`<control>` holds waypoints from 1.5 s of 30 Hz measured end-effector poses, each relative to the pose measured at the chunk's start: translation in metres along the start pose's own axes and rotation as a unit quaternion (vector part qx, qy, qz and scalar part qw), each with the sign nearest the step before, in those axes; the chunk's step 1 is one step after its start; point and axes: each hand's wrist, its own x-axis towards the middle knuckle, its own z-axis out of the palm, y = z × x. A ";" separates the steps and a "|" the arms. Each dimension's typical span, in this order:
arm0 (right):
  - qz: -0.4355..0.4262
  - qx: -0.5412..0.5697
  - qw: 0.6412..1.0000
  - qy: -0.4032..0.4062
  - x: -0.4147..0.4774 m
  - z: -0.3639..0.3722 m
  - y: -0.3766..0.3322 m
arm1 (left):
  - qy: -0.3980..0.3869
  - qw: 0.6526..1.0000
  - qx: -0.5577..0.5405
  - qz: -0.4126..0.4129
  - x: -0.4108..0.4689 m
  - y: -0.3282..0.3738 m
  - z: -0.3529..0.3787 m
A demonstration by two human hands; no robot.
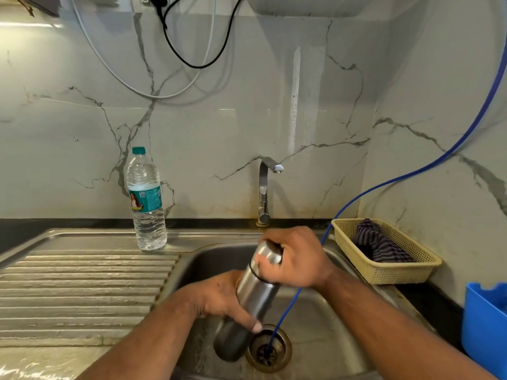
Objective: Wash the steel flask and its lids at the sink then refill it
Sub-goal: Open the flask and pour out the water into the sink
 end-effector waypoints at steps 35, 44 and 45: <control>0.167 0.108 0.958 -0.207 -0.009 -0.027 0.016 | 0.196 0.976 0.096 -0.012 0.024 -0.024 0.016; 0.196 0.098 0.964 -0.148 -0.010 -0.018 0.023 | 0.191 0.977 0.089 -0.008 0.033 -0.025 0.017; 0.194 0.116 0.964 -0.140 -0.011 -0.019 0.023 | 0.196 0.977 0.086 -0.006 0.033 -0.025 0.017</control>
